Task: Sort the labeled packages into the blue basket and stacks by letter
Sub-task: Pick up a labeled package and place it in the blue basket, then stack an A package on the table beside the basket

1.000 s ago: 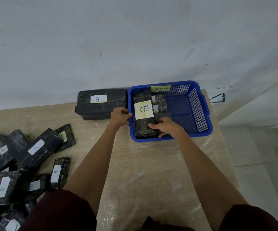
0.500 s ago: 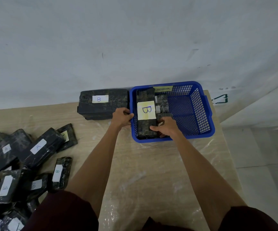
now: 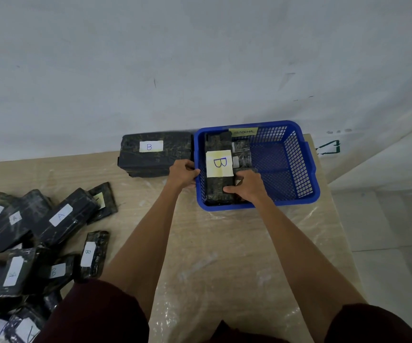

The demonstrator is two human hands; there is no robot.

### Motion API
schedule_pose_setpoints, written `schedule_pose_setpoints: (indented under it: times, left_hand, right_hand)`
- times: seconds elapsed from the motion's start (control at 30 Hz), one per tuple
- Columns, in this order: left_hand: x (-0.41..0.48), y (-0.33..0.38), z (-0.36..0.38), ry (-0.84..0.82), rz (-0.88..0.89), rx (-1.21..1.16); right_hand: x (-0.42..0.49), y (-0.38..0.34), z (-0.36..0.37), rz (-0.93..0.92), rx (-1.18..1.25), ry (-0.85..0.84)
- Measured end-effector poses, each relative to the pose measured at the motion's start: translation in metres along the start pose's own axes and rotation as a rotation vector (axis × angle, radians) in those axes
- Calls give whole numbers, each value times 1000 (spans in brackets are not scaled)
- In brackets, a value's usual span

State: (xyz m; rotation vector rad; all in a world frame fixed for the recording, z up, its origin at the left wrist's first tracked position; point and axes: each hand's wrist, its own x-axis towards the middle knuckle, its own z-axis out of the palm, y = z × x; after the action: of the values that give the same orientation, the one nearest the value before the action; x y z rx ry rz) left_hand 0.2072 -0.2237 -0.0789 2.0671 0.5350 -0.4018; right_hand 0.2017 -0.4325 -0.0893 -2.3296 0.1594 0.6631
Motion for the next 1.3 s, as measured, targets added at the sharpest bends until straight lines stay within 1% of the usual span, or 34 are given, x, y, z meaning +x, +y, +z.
schedule_pose_setpoints:
  times: [0.2, 0.3, 0.4, 0.53, 0.63, 0.7, 0.83, 0.93, 1.07, 1.13, 1.2, 1.3]
  left_hand:
    - [-16, 4, -7, -43, 30, 87]
    - [-27, 0, -16, -43, 56, 74]
    - [-38, -10, -33, -47, 92, 48]
    - [-49, -38, -76, -37, 77, -30]
    - [-55, -71, -120, -20, 58, -67]
    - [-58, -97, -153, -7, 41, -50]
    - [-57, -160, -222, 78, 25, 67]
    - [-55, -204, -271, 108, 35, 256]
    - [-45, -255, -318, 76, 20, 460]
    - [-38, -274, -330, 10, 7, 522]
    - [-33, -286, -336, -36, 17, 539]
    - [-28, -288, -341, -50, 42, 506]
  right_hand:
    - [-8, -11, -2, -54, -91, -11]
    - [-14, -17, -2, -78, -121, 36]
    - [-20, -29, 2, -122, -143, 128]
    - [-27, -63, 25, -217, -48, 207]
    - [-36, -101, 55, -338, -13, 189]
    - [-40, -126, 83, -366, -11, 163]
    - [-49, -174, 150, -334, -27, 72]
    - [-54, -207, 204, -249, -20, -75]
    - [-59, -234, 269, -103, 62, -215]
    - [-60, -242, 294, -40, 104, -248]
    - [-58, -247, 313, 28, 154, -257]
    - [-55, -252, 331, 99, 224, -278]
